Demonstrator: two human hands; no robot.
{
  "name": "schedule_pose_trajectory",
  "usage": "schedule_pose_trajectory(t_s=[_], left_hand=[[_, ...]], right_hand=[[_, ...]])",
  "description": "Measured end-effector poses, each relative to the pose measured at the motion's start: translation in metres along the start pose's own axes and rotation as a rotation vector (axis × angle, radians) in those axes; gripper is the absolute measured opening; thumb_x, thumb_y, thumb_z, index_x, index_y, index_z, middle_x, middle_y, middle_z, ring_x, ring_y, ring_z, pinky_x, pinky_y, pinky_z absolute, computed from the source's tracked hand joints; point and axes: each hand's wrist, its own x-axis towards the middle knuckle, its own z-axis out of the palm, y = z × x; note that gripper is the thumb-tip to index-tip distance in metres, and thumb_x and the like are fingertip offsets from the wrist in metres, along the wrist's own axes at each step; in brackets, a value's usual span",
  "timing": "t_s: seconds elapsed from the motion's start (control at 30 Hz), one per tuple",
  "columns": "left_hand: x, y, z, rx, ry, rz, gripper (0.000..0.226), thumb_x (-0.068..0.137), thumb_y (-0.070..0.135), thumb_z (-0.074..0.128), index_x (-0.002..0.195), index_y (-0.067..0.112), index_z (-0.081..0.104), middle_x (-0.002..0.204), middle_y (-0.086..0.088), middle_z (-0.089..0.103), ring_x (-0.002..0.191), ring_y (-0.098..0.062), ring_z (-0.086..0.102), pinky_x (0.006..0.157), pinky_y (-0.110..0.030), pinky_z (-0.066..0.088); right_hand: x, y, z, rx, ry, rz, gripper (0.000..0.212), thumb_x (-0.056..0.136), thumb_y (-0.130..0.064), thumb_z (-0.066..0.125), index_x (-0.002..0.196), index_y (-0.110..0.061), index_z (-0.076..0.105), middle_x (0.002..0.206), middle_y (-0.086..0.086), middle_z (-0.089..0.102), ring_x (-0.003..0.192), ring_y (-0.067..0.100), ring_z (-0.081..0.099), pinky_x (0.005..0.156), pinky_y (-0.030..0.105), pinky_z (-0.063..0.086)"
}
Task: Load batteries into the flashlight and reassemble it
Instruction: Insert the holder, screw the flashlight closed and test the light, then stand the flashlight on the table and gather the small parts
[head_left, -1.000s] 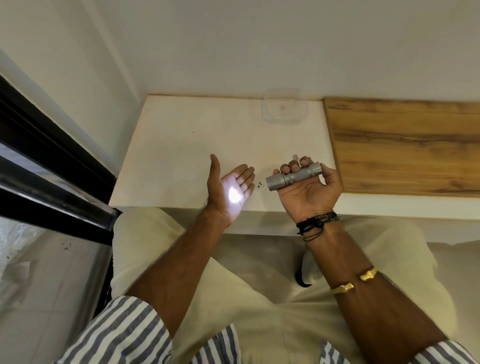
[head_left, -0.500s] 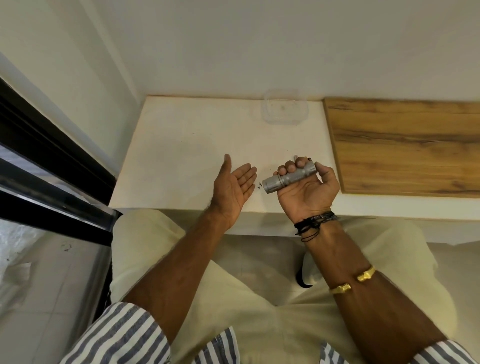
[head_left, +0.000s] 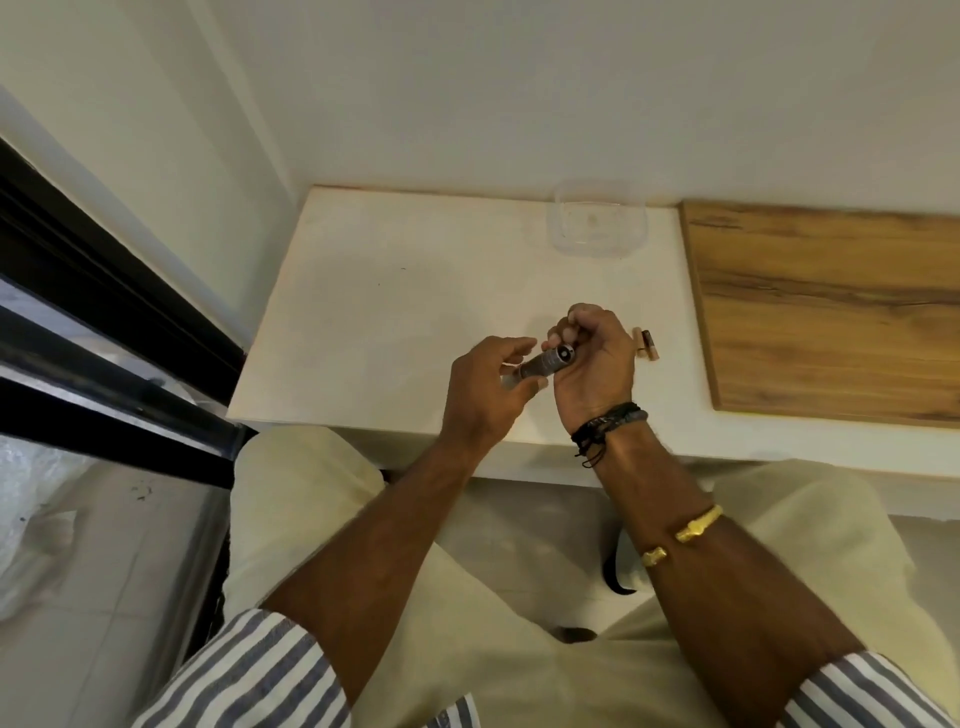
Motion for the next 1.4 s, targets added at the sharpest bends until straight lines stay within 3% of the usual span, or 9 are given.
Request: schedule_pose_trajectory(t_s=[0.13,0.27,0.43,0.53,0.6,0.7,0.9,1.1,1.4], left_hand=[[0.016,-0.006,-0.004,0.061,0.057,0.047,0.036,0.080,0.015,0.081,0.115,0.009,0.072,0.103,-0.005,0.074,0.093,-0.021,0.068,0.084,-0.046,0.056],[0.043,-0.010,-0.014,0.045,0.118,0.051,0.030,0.083,0.019,0.079,0.111,0.012,0.074,0.101,-0.001,0.076,0.092,-0.016,0.069,0.082,-0.043,0.058],[0.094,-0.012,-0.026,-0.058,0.195,0.023,0.027,0.084,0.018,0.077,0.110,0.010,0.076,0.101,-0.002,0.077,0.091,-0.013,0.072,0.082,-0.038,0.060],[0.128,-0.014,-0.032,-0.034,0.212,0.048,0.026,0.087,0.020,0.074,0.111,0.010,0.076,0.101,-0.002,0.077,0.086,-0.011,0.073,0.077,-0.033,0.062],[0.148,-0.015,-0.034,-0.039,0.204,0.067,0.024,0.088,0.019,0.074,0.111,0.012,0.076,0.098,-0.001,0.077,0.084,-0.009,0.073,0.074,-0.032,0.062],[0.177,-0.021,-0.032,-0.050,0.208,0.070,0.020,0.089,0.021,0.073,0.107,0.013,0.078,0.094,0.001,0.078,0.082,-0.006,0.073,0.072,-0.030,0.061],[0.228,-0.037,-0.025,-0.029,0.235,0.083,0.015,0.090,0.022,0.072,0.100,0.016,0.080,0.085,0.006,0.079,0.079,-0.001,0.073,0.072,-0.015,0.056],[0.260,-0.058,-0.021,-0.040,0.246,0.070,0.013,0.090,0.019,0.072,0.100,0.016,0.080,0.082,0.011,0.076,0.078,0.001,0.072,0.074,-0.018,0.058],[0.279,-0.071,-0.018,-0.009,0.244,0.062,0.017,0.090,0.020,0.072,0.105,0.015,0.079,0.090,0.004,0.079,0.083,-0.003,0.073,0.079,-0.022,0.059]], right_hand=[[0.015,0.008,0.017,-0.027,-0.087,-0.025,0.016,0.083,-0.010,0.053,0.068,-0.012,0.056,0.058,0.000,0.048,0.056,0.016,0.048,0.057,0.026,0.045],[0.033,0.007,0.038,-0.139,-0.204,-0.086,0.010,0.080,-0.013,0.055,0.073,-0.012,0.062,0.071,0.002,0.057,0.068,0.015,0.053,0.067,0.027,0.046],[0.064,0.001,0.057,-0.575,-0.266,-0.218,0.030,0.082,-0.003,0.060,0.110,-0.007,0.070,0.110,0.005,0.071,0.107,0.018,0.066,0.094,0.032,0.054],[0.088,0.002,0.067,-0.901,-0.196,-0.381,0.036,0.083,0.000,0.069,0.115,-0.016,0.069,0.112,-0.004,0.072,0.109,0.011,0.067,0.097,0.036,0.056],[0.104,0.001,0.076,-0.978,-0.163,-0.456,0.036,0.083,-0.004,0.073,0.116,-0.018,0.068,0.109,-0.008,0.072,0.105,0.006,0.067,0.091,0.030,0.057],[0.134,-0.002,0.089,-1.011,-0.141,-0.511,0.039,0.082,-0.006,0.077,0.117,-0.017,0.065,0.107,-0.006,0.073,0.100,0.007,0.069,0.085,0.024,0.058],[0.185,0.002,0.106,-1.042,-0.120,-0.547,0.038,0.081,-0.005,0.080,0.114,-0.013,0.064,0.106,-0.003,0.074,0.096,0.010,0.071,0.087,0.032,0.060],[0.219,0.009,0.117,-1.047,-0.110,-0.549,0.039,0.080,-0.002,0.081,0.114,-0.010,0.064,0.105,0.000,0.074,0.094,0.012,0.072,0.084,0.028,0.061],[0.238,0.016,0.117,-1.024,-0.086,-0.554,0.035,0.080,-0.002,0.081,0.112,-0.010,0.068,0.106,0.003,0.076,0.098,0.013,0.073,0.087,0.031,0.061]])
